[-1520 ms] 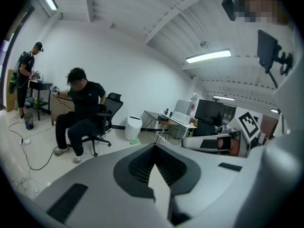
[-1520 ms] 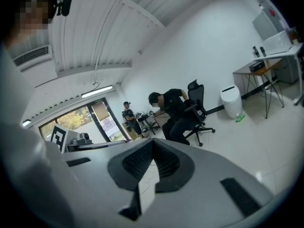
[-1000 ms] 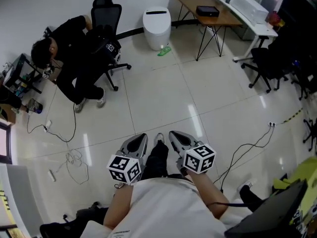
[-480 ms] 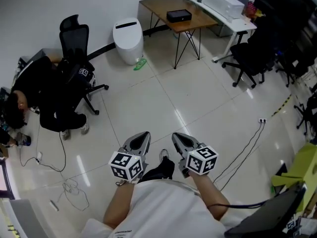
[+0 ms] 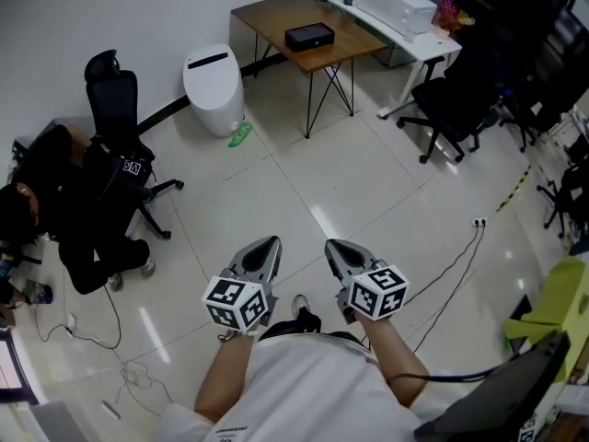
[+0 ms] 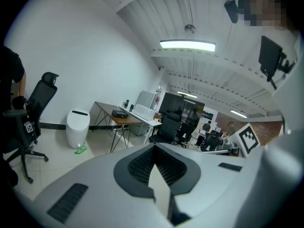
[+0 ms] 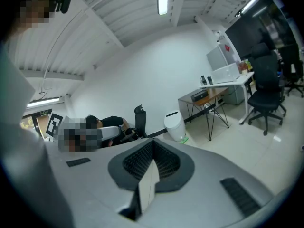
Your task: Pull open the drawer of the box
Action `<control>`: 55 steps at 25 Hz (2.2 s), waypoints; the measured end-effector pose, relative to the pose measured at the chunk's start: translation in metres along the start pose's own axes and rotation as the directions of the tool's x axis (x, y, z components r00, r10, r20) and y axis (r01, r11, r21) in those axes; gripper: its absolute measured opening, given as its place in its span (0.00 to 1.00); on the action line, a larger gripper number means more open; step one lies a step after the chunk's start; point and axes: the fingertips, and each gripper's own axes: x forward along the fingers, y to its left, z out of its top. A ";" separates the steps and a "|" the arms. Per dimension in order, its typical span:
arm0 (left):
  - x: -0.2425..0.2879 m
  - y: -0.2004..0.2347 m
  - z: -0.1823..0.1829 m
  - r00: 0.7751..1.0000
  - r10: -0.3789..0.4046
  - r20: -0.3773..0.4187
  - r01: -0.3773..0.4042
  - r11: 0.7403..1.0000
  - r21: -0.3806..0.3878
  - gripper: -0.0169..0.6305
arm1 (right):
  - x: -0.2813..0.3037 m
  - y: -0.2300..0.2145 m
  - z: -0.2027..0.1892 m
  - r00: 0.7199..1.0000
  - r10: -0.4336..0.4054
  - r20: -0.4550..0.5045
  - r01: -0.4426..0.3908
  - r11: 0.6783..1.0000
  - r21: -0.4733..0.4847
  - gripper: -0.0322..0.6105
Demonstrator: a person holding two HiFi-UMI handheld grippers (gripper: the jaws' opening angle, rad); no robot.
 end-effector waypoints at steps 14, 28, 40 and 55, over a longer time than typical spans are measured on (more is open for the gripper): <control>0.065 -0.013 0.019 0.994 -0.100 -0.049 0.101 0.994 0.030 0.02 | 0.014 -0.072 0.056 0.996 -0.078 0.047 0.077 0.997 0.005 0.03; 0.209 -0.014 0.069 0.991 -0.113 -0.067 0.119 0.988 0.098 0.02 | 0.035 -0.187 0.152 0.987 -0.081 0.136 0.084 0.996 -0.011 0.03; 0.343 -0.017 0.111 0.996 -0.071 -0.052 0.077 0.989 0.129 0.02 | 0.054 -0.298 0.225 0.980 -0.070 0.186 0.060 0.996 0.058 0.03; 0.413 0.033 0.131 0.997 -0.034 -0.065 0.040 0.996 0.082 0.02 | 0.105 -0.355 0.244 0.988 -0.088 0.126 0.084 0.996 0.041 0.03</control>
